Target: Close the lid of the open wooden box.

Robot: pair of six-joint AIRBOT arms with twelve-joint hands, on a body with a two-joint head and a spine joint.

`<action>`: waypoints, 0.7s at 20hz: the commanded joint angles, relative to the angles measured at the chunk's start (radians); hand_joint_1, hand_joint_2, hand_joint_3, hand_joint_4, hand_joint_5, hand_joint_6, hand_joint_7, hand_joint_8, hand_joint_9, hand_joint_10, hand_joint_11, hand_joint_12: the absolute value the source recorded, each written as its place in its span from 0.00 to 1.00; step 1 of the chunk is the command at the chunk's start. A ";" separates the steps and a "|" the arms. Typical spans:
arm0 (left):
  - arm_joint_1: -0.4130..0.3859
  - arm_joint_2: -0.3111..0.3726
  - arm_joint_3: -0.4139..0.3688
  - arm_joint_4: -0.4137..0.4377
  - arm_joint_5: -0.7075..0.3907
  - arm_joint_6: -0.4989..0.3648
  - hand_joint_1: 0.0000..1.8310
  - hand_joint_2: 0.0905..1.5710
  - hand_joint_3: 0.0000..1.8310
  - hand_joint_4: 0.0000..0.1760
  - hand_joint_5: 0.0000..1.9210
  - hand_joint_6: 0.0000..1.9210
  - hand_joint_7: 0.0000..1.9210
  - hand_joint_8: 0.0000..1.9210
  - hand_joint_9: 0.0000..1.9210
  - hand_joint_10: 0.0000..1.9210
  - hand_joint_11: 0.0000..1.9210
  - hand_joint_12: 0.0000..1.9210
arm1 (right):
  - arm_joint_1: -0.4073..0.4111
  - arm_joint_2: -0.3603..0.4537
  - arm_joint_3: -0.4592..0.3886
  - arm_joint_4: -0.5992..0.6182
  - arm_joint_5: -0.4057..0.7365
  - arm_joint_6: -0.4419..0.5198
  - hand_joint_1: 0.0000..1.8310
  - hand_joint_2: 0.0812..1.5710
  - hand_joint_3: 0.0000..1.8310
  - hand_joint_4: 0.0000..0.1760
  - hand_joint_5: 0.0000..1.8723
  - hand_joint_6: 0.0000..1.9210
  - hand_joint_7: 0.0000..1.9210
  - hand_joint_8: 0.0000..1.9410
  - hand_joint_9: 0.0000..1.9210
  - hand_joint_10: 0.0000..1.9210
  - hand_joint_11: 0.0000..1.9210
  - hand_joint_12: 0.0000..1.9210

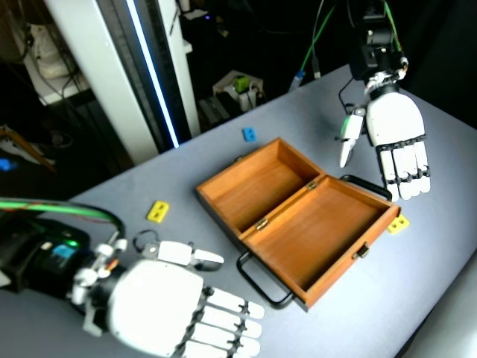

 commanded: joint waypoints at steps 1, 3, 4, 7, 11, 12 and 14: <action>-0.014 -0.011 0.006 0.001 -0.080 0.001 0.00 0.74 0.00 0.00 0.00 0.00 0.00 0.00 0.00 0.00 0.04 0.02 | 0.017 -0.001 0.010 0.026 0.098 0.012 0.00 0.85 0.00 0.00 0.11 0.00 0.09 0.00 0.03 0.00 0.04 0.01; -0.019 -0.024 0.015 0.003 -0.067 0.010 0.00 0.75 0.00 0.00 0.00 0.00 0.00 0.00 0.00 0.00 0.03 0.01 | 0.023 -0.007 0.011 0.014 0.094 0.016 0.00 0.88 0.01 0.00 0.11 0.00 0.10 0.01 0.03 0.00 0.04 0.01; -0.020 -0.025 0.015 0.003 -0.066 0.014 0.00 0.75 0.00 0.00 0.00 0.00 0.00 0.00 0.00 0.00 0.02 0.01 | 0.027 -0.012 0.012 0.010 0.093 0.016 0.00 0.87 0.00 0.00 0.11 0.00 0.10 0.01 0.03 0.00 0.05 0.01; -0.025 -0.035 0.026 0.002 -0.049 0.019 0.00 0.76 0.00 0.00 0.00 0.00 0.00 0.00 0.00 0.00 0.03 0.01 | 0.034 -0.029 0.018 0.006 0.093 0.017 0.00 0.86 0.00 0.00 0.11 0.00 0.10 0.00 0.03 0.00 0.04 0.00; -0.032 -0.049 0.034 -0.003 -0.047 0.020 0.00 0.75 0.00 0.00 0.00 0.00 0.00 0.00 0.02 0.00 0.05 0.02 | 0.037 -0.033 0.020 0.003 0.093 0.026 0.00 0.86 0.00 0.00 0.12 0.00 0.10 0.00 0.04 0.00 0.04 0.01; -0.030 -0.045 0.027 -0.003 -0.057 0.020 0.00 0.75 0.00 0.00 0.00 0.00 0.00 0.00 0.01 0.00 0.04 0.01 | 0.037 -0.032 0.020 0.003 0.093 0.028 0.00 0.86 0.00 0.00 0.11 0.00 0.10 0.00 0.03 0.00 0.04 0.00; -0.021 -0.030 0.010 -0.008 -0.081 0.020 0.00 0.77 0.00 0.00 0.00 0.00 0.00 0.00 0.01 0.00 0.04 0.01 | 0.037 -0.031 0.018 0.003 0.094 0.032 0.00 0.85 0.00 0.00 0.11 0.00 0.09 0.00 0.02 0.00 0.03 0.00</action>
